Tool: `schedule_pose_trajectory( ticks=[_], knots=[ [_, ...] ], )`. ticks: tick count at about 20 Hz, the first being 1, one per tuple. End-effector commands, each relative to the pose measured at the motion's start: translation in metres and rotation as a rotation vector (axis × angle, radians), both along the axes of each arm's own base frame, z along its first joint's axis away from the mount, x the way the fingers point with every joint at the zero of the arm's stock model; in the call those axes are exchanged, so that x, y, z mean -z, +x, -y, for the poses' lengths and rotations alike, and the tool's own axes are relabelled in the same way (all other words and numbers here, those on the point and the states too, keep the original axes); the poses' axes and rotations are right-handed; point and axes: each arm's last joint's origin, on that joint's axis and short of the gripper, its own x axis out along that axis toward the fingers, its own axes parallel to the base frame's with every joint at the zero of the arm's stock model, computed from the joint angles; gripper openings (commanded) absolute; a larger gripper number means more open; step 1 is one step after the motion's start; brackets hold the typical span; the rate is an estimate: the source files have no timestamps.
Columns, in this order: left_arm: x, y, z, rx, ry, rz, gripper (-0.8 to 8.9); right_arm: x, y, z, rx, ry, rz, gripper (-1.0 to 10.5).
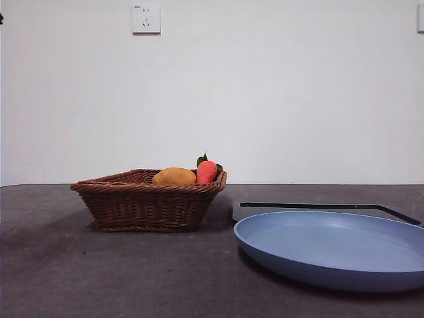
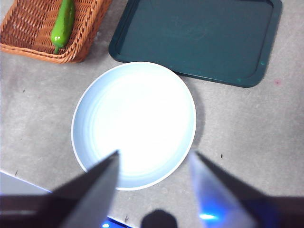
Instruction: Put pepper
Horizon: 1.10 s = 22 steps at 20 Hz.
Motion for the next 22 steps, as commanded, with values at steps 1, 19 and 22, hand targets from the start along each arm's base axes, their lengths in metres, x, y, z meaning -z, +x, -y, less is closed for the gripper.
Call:
schedule_pose_trajectory(
  ticks=[1, 19, 22],
  knots=[
    [-0.005, 0.001, 0.000, -0.002, -0.009, 0.010, 3.26, -0.003, 0.004, -0.001, 0.002, 0.006, -0.001, 3.2],
    [-0.007, 0.001, 0.001, 0.034, -0.038, 0.028, 3.26, 0.109, 0.131, -0.013, -0.008, -0.040, -0.448, 3.1],
    [-0.007, 0.001, 0.001, 0.034, -0.038, 0.031, 3.26, 0.128, 0.141, -0.014, -0.010, -0.046, -0.490, 3.1]
  ],
)
